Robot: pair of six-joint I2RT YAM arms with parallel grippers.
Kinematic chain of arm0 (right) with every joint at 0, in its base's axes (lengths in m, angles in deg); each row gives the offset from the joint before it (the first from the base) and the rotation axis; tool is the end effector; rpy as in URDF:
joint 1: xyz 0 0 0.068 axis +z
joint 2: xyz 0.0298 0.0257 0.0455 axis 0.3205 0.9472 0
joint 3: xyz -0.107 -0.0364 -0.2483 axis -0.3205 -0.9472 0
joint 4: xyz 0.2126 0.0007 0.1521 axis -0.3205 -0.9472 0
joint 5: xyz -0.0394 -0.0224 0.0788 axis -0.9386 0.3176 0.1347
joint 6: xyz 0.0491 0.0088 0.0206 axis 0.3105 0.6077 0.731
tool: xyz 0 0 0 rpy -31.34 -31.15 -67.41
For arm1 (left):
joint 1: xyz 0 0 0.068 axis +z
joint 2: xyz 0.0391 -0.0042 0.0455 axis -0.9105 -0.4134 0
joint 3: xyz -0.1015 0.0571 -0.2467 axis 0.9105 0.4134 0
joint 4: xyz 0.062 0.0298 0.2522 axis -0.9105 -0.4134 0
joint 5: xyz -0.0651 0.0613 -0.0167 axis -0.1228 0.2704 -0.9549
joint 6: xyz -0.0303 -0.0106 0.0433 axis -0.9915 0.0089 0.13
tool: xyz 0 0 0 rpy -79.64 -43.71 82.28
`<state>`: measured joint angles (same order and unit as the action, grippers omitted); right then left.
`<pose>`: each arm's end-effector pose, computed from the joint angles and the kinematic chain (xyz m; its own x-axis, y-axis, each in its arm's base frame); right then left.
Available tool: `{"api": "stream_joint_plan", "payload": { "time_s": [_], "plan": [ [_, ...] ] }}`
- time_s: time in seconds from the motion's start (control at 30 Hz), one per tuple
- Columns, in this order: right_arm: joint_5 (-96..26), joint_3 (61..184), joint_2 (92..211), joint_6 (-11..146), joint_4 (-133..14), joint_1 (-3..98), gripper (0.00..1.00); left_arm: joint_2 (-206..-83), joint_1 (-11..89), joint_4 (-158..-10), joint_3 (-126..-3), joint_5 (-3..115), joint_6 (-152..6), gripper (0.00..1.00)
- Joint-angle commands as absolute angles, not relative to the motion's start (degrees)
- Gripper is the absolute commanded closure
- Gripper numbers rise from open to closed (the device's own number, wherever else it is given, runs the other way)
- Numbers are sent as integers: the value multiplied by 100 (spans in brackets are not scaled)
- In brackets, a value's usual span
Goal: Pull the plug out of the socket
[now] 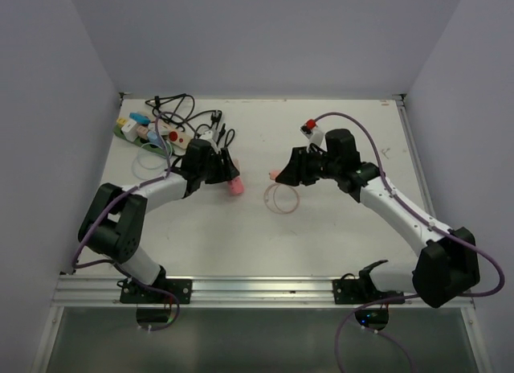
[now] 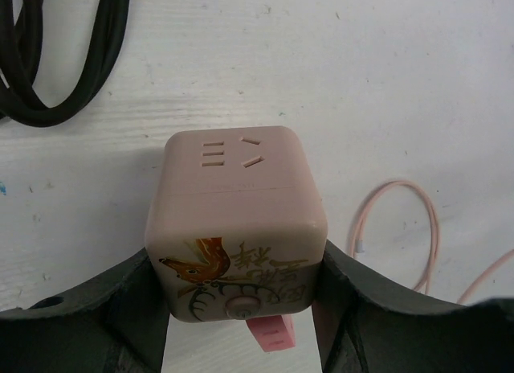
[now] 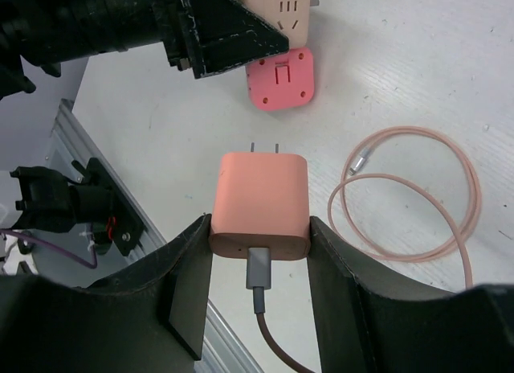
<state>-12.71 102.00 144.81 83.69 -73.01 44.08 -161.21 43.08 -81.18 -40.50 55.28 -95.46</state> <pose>0.2531 0.1398 0.2849 -0.7513 0.0193 -0.6597 -0.4911 0.6514 0.5784 0.3044 -0.1320 0.1809 -0.7563 -0.2852 -0.5888 0.0774 0.8546 -0.5134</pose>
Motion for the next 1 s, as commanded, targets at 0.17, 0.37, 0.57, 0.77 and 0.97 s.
{"api": "stream_joint_plan", "payload": {
  "time_s": [0.17, 0.37, 0.57, 0.77, 0.97],
  "plan": [
    [-1793, 10200, 14458, 7957, -7501, 4427, 100, -15723, 4352, -8088, -4515, 5727, -9598, 100],
    [-2417, 9954, 15159, 7702, -6948, 4813, 100, -15337, 4519, -8211, -4656, 5683, -9511, 100],
    [-3454, 9883, 16038, 7465, -6499, 5516, 100, -15055, 4589, -8063, -4560, 5438, -9361, 100],
    [-4420, 9883, 16655, 7710, -6358, 5614, 100, -14967, 4589, -7895, -4454, 5174, -9326, 100],
    [-5869, 10076, 17191, 8280, -7043, 5465, 100, -14993, 4589, -7623, -4419, 4866, -9379, 100]
  ]
}}
